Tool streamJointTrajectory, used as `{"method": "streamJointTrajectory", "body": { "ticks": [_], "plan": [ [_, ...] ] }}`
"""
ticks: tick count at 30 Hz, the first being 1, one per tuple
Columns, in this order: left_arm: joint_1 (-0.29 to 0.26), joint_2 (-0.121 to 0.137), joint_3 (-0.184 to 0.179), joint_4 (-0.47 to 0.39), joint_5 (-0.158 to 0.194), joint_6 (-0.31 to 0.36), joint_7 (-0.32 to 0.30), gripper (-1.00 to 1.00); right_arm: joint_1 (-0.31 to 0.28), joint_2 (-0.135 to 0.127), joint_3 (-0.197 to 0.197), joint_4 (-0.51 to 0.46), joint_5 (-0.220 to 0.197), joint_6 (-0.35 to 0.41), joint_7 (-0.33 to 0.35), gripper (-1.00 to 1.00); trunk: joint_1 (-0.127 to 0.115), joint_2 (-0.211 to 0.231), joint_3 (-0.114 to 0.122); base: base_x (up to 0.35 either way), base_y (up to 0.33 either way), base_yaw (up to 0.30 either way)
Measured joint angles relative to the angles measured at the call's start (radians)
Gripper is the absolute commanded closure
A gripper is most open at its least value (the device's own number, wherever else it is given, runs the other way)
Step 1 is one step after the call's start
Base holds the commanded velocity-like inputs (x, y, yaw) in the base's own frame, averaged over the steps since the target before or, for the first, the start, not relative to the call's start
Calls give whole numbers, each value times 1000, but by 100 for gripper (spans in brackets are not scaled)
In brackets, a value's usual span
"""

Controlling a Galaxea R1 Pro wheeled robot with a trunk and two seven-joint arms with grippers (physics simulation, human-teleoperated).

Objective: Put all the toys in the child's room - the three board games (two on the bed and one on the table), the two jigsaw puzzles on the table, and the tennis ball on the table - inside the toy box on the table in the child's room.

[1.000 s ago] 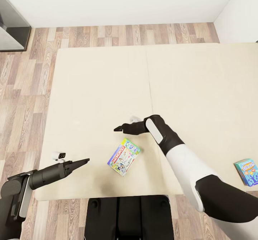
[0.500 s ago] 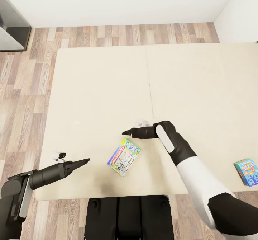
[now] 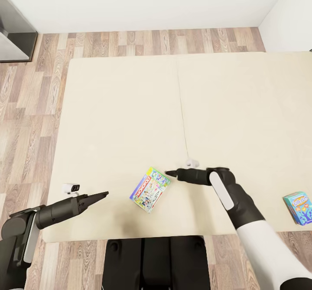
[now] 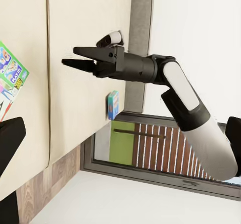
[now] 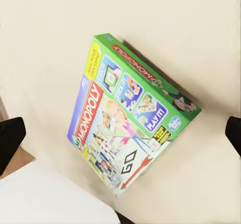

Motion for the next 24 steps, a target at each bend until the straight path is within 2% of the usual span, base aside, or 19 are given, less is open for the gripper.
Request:
{"method": "streamJointTrajectory", "body": {
  "ticks": [4,8,24],
  "plan": [
    [0,0,0,0,-1,0,2,-100,46,-8,-33,-20,2,-26,42,-100,0,0,0,0,0,0],
    [0,0,-1,0,-1,0,3,-100,74,-11,-50,-30,4,-41,68,-100,0,0,0,0,0,0],
    [0,0,0,0,-1,0,2,-100,97,-14,-66,-54,10,-87,88,-100,0,0,0,0,0,0]
  ]
}}
